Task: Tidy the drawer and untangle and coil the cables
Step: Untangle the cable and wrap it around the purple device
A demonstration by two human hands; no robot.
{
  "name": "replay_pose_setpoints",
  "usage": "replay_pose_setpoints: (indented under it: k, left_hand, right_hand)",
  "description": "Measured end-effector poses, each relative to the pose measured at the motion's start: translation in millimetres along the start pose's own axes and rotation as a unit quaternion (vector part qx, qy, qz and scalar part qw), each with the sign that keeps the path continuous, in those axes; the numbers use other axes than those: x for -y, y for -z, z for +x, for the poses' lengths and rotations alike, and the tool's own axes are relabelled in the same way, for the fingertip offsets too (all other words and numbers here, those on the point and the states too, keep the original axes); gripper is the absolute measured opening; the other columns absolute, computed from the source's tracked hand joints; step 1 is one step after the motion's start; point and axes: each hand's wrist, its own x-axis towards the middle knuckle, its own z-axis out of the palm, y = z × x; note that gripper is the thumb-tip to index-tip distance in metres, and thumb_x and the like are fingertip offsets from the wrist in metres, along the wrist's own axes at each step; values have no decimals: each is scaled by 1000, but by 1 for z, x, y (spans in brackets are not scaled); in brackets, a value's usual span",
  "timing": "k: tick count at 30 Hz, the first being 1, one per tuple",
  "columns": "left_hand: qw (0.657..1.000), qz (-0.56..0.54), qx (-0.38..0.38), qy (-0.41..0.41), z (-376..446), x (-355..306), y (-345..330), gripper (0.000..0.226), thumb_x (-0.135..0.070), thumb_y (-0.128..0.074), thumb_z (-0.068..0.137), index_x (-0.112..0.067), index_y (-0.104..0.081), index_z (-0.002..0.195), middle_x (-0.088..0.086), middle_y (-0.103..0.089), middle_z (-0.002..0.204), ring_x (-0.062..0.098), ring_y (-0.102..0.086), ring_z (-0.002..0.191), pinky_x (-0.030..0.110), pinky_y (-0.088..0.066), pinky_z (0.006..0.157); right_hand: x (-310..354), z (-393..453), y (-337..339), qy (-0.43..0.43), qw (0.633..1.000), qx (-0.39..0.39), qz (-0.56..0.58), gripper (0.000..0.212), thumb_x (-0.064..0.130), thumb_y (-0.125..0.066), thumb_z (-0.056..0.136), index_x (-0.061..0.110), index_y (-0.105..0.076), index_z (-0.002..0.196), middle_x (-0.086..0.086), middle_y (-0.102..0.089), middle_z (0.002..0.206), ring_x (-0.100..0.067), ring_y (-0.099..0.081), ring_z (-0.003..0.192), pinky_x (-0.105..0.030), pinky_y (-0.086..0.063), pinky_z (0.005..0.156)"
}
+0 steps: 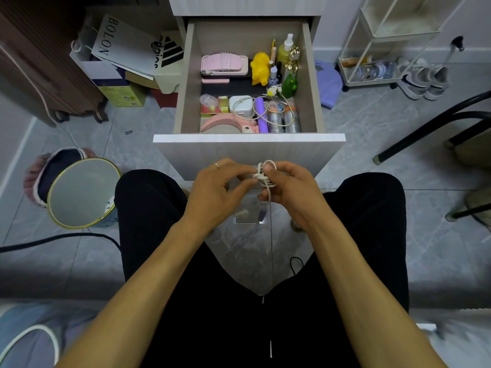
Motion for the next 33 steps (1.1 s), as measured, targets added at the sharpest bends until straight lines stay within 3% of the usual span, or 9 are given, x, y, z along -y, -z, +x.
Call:
replay_pose_setpoints:
  k: [3, 5, 9, 14, 18, 21, 24, 28, 33]
  left_hand:
    - [1000, 5, -9, 25, 2, -4, -2, 10, -19, -74, 85, -14, -75, 93, -4, -68, 83, 6, -57, 71, 13, -42, 64]
    - [998, 6, -12, 57, 3, -5, -2, 6, -17, -74, 84, -14, -75, 90, -6, -68, 83, 8, -60, 73, 15, -46, 67]
    - [993, -39, -8, 110, 6, -5, 1, 3, -11, -74, 84, -14, -76, 85, -4, -71, 83, 8, -63, 75, 10, -46, 69]
    - [980, -109, 35, 165, 9, -11, 3, 13, -7, -72, 85, -19, -74, 80, -8, -71, 79, 1, -64, 73, 12, -48, 70]
    - [930, -239, -3, 278, 10, -18, 4, 18, -3, -69, 85, -18, -75, 77, -6, -71, 71, 1, -63, 67, 12, -45, 59]
    - [874, -329, -33, 356, 10, -19, 3, 14, -7, -67, 86, -16, -76, 80, 0, -73, 76, 8, -65, 71, 17, -49, 62]
    - [844, -354, -55, 400, 13, -10, -2, 11, -8, -65, 88, -12, -75, 85, 4, -74, 80, 15, -68, 77, 24, -53, 70]
    - [876, -289, -62, 382, 15, -2, -9, 19, -10, -62, 91, -17, -72, 77, -5, -73, 72, 10, -67, 75, 28, -52, 79]
    - [947, -183, -43, 260, 8, -11, -3, 21, -9, -57, 95, -20, -61, 78, -7, -65, 72, -2, -58, 64, 11, -46, 62]
  right_hand:
    - [2, -1, 0, 10, 1000, -16, -13, 18, 19, -66, 91, 10, -63, 107, -9, -72, 85, -23, -68, 68, -36, -59, 68]
    - [-1, -3, 3, 85, 988, -41, -121, 21, 22, -68, 90, 18, -62, 110, 0, -70, 93, -13, -69, 80, -27, -58, 72]
    - [-6, -6, 9, 310, 888, -10, -338, 17, 22, -69, 89, 22, -71, 106, 5, -61, 99, -7, -61, 88, -18, -52, 75]
    - [2, -1, 7, 363, 801, 12, -476, 13, 23, -68, 87, 14, -75, 94, -2, -63, 81, -13, -55, 73, -32, -51, 65]
    - [10, -1, 0, 387, 769, -1, -508, 15, 27, -65, 86, 12, -69, 84, -1, -59, 78, -13, -49, 70, -29, -44, 62]
    - [10, -6, -3, 395, 791, 7, -468, 12, 22, -64, 88, 11, -64, 84, 0, -55, 79, -12, -49, 69, -25, -43, 62]
    - [9, -10, -6, 372, 851, 22, -370, 5, 13, -65, 89, 12, -62, 85, 2, -54, 81, -7, -50, 68, -15, -41, 64]
    - [4, -12, -4, 251, 933, 41, -254, 15, 10, -57, 94, 20, -55, 84, 7, -53, 79, -3, -47, 68, -13, -39, 64]
    - [11, -3, -1, 213, 910, 40, -353, 14, 21, -66, 88, 16, -56, 79, 1, -53, 81, -7, -48, 67, -13, -39, 62]
